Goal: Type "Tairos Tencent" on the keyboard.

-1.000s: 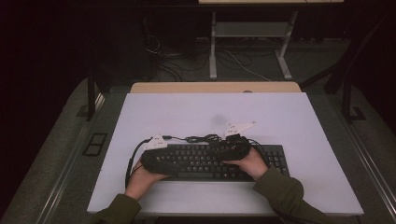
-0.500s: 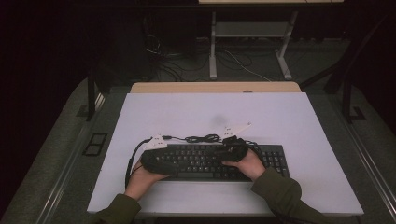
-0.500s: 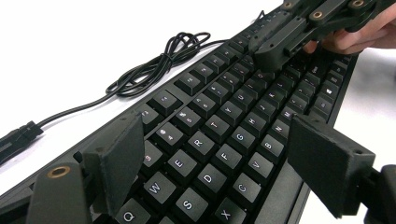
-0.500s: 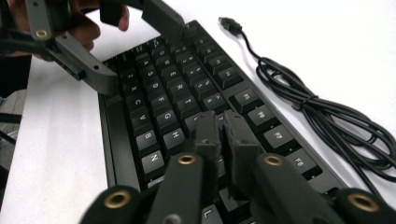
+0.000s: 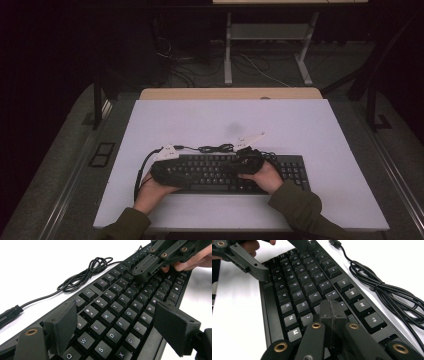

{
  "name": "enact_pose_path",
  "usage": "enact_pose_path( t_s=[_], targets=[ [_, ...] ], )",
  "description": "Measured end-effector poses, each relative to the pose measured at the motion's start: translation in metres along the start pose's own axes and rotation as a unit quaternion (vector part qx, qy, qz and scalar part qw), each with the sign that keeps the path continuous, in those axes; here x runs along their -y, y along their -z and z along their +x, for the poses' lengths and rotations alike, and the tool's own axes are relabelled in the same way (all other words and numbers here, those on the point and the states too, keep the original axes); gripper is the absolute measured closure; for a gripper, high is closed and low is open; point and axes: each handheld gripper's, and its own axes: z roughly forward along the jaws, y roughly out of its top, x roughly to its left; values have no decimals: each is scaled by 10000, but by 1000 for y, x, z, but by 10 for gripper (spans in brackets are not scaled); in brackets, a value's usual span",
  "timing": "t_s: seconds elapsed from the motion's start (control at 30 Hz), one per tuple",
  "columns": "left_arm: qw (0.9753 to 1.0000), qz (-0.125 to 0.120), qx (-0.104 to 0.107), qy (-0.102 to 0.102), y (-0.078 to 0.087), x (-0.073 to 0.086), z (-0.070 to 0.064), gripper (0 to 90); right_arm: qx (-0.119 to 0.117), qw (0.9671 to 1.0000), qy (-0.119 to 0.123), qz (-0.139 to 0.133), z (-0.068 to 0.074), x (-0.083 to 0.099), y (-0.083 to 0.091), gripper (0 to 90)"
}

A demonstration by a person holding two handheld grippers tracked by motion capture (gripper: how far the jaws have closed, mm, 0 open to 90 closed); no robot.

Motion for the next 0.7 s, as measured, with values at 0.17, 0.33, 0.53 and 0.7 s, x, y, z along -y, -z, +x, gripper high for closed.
enact_pose_path(
  t_s=[0.17,0.33,0.53,0.7],
  targets=[
    [10000,-14,-6,3,0,0,0,188,32,10000,34,59,1,0,-2,893],
    [10000,-10,-9,5,0,0,0,189,73,9999,59,117,2,1,-3,893],
    [10000,0,-18,-1,0,0,0,189,77,9998,83,158,3,0,-4,893],
    [10000,1,-24,-4,0,0,0,189,112,9997,113,209,4,1,-6,893]
  ],
)
